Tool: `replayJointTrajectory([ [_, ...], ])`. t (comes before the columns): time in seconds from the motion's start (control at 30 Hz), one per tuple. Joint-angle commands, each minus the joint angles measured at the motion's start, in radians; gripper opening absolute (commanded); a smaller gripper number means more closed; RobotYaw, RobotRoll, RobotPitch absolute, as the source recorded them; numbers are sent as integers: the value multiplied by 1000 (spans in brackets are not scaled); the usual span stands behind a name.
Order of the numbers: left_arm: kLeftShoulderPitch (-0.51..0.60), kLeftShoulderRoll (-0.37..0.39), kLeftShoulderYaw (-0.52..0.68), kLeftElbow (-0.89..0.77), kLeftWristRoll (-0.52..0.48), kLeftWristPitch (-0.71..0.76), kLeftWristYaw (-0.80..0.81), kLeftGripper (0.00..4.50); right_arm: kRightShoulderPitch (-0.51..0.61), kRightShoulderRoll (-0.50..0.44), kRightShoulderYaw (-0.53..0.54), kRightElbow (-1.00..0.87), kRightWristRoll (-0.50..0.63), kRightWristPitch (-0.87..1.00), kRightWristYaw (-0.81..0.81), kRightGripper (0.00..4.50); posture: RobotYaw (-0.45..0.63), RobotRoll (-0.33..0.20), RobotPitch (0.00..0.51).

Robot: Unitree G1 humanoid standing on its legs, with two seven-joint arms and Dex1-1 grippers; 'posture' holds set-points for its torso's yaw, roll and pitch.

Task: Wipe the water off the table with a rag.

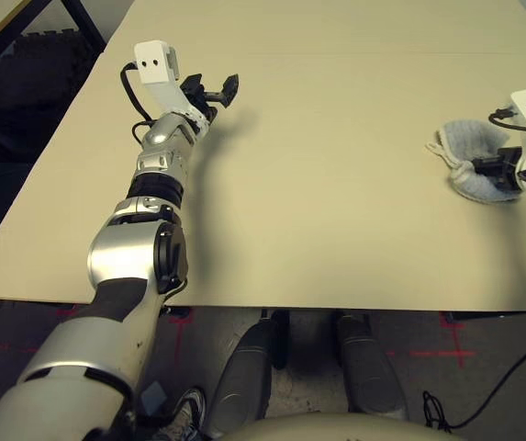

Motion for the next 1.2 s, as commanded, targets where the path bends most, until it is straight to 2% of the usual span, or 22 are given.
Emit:
replayJointTrajectory([
  [0.03, 3, 0, 7, 10, 1, 7, -1, 4500, -3, 19, 5, -29, 17, 25, 10, 96, -138, 0, 261],
  [0.2, 2, 0, 10, 13, -1, 8, 1, 4500, -50, 37, -43, -78, 31, 41, -15, 96, -145, 0, 267],
  [0.27, -1, -2, 10, 15, -1, 9, 2, 4500, -103, 37, -83, -83, 35, 38, -40, 96, -148, 0, 269],
  [0.4, -5, -2, 12, 18, -2, 9, 3, 4500, -171, -8, -140, -44, 4, -10, -94, 96, -153, 0, 268],
  [0.53, -8, -5, 14, 18, 0, 9, 4, 4500, -158, -107, -161, 33, -47, -86, -131, 96, -157, 0, 270],
  [0.67, -4, -6, 17, 16, 1, 8, 3, 4500, -71, -140, -187, 26, -34, -59, -122, 96, -157, 0, 270],
  [0.9, -4, -10, 19, 16, 1, 8, 2, 4500, 54, -49, -150, -102, 19, 40, -99, 96, -162, 0, 264],
  [1.03, -6, -14, 20, 14, 0, 9, 1, 4500, 65, 12, -90, -153, 35, 87, -87, 96, -162, 0, 264],
  [1.2, -4, -17, 20, 12, 0, 9, -1, 4500, 60, 27, -5, -138, 32, 84, -37, 96, -160, 0, 258],
])
